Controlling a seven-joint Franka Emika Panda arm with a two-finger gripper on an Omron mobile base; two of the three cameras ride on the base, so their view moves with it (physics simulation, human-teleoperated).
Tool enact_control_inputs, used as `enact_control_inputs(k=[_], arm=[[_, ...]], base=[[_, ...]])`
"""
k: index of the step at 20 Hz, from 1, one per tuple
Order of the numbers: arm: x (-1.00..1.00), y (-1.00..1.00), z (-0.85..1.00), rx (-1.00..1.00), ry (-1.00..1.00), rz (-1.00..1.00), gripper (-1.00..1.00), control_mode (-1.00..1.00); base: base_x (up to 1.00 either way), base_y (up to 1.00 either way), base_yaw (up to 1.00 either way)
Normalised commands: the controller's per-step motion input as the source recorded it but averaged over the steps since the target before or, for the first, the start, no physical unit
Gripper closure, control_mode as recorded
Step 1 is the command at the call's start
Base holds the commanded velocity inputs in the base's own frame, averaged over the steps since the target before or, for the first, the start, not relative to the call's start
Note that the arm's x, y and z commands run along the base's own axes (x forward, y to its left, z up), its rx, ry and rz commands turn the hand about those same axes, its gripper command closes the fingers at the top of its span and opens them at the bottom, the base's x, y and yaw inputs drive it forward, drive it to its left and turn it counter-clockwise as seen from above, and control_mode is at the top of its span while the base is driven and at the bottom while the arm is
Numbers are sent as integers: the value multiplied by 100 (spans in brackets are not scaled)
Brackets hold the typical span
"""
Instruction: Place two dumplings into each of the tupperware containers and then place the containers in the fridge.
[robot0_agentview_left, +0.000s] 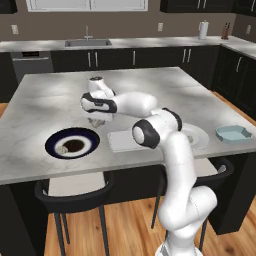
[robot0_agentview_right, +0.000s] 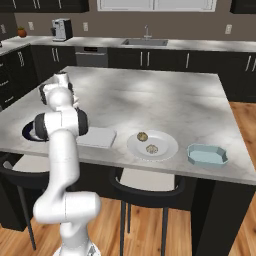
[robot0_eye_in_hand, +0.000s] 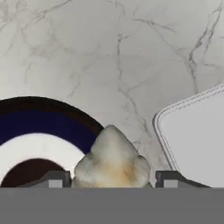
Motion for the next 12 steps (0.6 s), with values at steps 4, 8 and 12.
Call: enact_control_inputs(k=[4,8,12], arm=[[-10,-100,4,13,0,-32,100,-100],[-36,-100,-23,3,0,-30,100,-100],[-62,-100,-8,3,-1,-26,100,-100]], base=[[0,0,0],[0,0,0],[0,0,0]])
